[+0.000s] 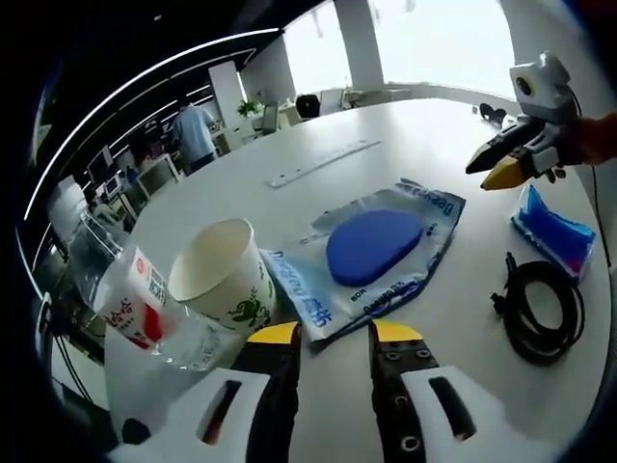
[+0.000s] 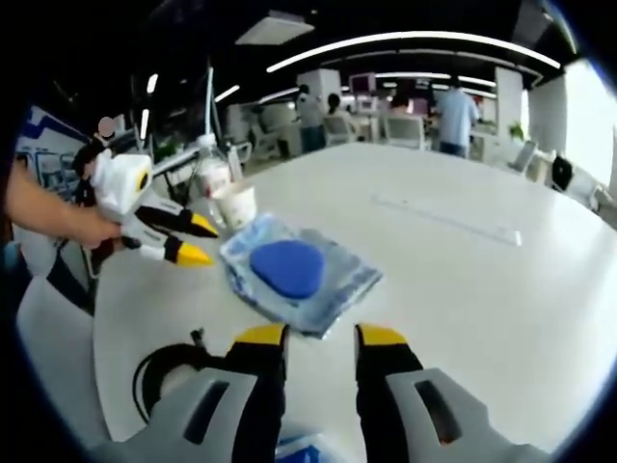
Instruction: Arrange the tabletop items into an orderly group along one side of the table until the central work area is clear of visible clutter.
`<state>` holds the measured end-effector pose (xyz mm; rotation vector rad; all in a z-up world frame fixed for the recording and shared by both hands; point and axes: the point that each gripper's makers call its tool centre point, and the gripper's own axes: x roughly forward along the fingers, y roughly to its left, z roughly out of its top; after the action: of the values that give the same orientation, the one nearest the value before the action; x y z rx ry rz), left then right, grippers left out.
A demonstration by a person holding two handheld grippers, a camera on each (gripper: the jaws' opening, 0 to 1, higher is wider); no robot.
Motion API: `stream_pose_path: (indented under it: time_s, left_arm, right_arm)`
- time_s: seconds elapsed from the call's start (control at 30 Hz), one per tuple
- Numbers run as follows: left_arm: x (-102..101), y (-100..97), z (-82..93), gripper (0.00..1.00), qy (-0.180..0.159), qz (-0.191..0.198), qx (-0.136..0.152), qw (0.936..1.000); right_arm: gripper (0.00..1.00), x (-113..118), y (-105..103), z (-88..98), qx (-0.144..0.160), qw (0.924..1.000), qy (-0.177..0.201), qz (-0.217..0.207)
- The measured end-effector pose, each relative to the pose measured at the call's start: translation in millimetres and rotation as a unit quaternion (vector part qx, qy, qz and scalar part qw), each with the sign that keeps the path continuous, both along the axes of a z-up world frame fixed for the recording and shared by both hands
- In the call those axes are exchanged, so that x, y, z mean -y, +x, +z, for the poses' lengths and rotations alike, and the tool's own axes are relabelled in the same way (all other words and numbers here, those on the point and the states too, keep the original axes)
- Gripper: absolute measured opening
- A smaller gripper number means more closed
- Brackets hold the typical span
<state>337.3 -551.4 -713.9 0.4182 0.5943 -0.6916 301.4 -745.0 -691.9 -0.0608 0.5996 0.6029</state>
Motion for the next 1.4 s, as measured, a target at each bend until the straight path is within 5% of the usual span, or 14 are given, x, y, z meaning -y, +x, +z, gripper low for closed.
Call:
stream_pose_path:
  time_s: [1.4]
  left_arm:
    - [-9.9, 17.1, -18.1, 0.06, -0.022, 0.05, -0.05, 0.9972]
  right_arm:
    - [0.05, -7.3, 11.0, -31.7, -0.065, 0.9973, 0.007, -0.033]
